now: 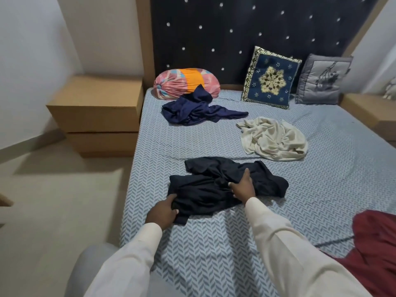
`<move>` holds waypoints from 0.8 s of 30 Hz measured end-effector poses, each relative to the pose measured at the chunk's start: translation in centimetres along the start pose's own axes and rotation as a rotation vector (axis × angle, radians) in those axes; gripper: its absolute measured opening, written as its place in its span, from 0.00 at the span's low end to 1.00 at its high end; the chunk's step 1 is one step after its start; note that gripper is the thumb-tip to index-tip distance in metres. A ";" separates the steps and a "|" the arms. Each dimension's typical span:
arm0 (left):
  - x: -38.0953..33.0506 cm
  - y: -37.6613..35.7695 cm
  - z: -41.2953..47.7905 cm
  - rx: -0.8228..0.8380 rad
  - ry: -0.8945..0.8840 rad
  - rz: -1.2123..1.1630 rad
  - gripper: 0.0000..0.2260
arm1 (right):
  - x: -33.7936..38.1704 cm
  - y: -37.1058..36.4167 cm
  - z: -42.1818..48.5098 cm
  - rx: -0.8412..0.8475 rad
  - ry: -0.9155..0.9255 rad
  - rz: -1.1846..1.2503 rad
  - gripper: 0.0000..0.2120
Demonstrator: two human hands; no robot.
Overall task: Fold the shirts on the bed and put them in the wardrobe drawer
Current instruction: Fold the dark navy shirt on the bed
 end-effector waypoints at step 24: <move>-5.2 -0.6 -5.4 -0.341 -0.488 0.130 0.17 | -8.2 11.4 -13.6 -0.675 0.018 0.047 0.17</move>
Point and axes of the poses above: each hand's wrist, its own z-axis towards the middle knuckle, its own y-axis out of the back of the hand, x = y × z, the point moved 9 cm from there along z, towards the middle knuckle, and after that the axes turned 13 degrees about x, right-handed, at the moved point
